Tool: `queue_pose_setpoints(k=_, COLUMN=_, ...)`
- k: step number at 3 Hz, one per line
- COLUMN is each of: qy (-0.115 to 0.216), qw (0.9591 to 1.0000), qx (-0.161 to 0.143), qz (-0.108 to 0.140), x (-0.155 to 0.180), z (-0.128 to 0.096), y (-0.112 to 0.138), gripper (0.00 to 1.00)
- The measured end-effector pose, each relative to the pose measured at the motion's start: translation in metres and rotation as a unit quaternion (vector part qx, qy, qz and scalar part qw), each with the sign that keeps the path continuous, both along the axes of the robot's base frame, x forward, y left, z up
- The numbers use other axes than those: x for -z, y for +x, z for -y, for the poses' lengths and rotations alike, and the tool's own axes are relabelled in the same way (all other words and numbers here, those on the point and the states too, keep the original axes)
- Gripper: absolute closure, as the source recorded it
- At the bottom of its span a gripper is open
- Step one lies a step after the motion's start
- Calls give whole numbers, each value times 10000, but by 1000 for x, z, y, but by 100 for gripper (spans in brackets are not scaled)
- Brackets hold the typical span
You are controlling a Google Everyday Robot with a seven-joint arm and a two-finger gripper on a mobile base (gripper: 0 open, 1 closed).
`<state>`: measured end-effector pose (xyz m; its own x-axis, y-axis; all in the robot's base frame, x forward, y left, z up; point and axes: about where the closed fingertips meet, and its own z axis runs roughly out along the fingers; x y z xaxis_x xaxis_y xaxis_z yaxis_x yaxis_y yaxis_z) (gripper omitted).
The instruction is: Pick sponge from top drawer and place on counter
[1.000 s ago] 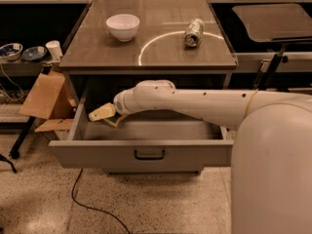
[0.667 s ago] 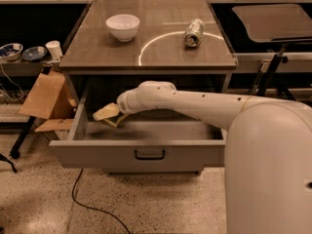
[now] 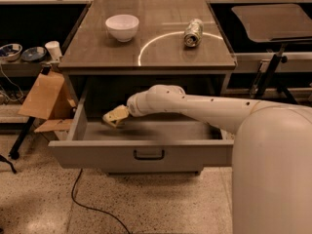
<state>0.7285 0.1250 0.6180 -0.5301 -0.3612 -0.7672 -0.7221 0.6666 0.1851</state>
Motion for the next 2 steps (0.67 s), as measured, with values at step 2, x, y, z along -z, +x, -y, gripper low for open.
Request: queue_pose_setpoints(k=2, qy=-123, qw=9999, qx=17, qz=-13, x=16, z=9, y=-16, gripper=8)
